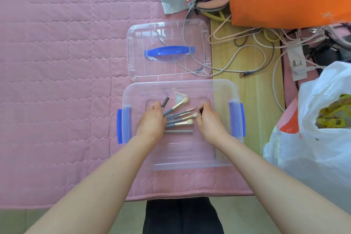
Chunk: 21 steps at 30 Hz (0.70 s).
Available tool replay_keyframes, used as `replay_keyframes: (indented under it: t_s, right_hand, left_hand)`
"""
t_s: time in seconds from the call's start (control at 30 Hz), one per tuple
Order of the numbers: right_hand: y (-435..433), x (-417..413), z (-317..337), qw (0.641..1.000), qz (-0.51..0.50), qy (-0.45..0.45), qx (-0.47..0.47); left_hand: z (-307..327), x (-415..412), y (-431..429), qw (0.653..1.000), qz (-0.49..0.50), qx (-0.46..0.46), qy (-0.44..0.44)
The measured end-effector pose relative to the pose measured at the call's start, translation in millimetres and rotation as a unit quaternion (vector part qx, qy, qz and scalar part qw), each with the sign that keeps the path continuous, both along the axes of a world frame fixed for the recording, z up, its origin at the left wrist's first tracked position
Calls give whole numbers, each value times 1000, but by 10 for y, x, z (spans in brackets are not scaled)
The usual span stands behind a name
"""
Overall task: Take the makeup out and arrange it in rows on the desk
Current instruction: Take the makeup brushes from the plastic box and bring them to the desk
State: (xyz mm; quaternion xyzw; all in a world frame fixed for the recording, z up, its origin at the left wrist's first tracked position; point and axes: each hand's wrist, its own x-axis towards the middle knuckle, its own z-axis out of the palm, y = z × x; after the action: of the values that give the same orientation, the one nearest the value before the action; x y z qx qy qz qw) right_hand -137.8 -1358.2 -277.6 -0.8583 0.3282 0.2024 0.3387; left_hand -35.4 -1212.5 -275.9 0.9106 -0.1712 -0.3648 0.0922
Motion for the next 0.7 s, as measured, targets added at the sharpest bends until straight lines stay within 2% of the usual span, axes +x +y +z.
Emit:
replay_keyframes:
  t_s: [0.13, 0.3, 0.47, 0.53, 0.6, 0.63, 0.7]
  right_hand:
    - [37, -3, 2, 997, 66, 38, 16]
    - [160, 39, -32, 968, 237, 66, 42]
    - [254, 105, -41, 928, 361, 36, -81]
    - [306, 130, -17, 897, 421, 24, -133]
    - [361, 162, 50, 850, 483, 59, -202]
    - [388, 165, 34, 841, 490, 62, -223]
    - [432, 179, 21, 847, 473, 58, -236]
  left_hand:
    - [-23, -5, 38, 999, -36, 13, 10]
    - [-78, 21, 40, 999, -40, 0, 2]
    - [-132, 28, 46, 999, -32, -16, -3]
    - [-144, 26, 47, 999, -33, -16, -5]
    - [-158, 29, 42, 999, -34, -14, -5]
    - [-159, 31, 37, 999, -33, -11, -4]
    - [-151, 38, 27, 1000, -29, -5, 2]
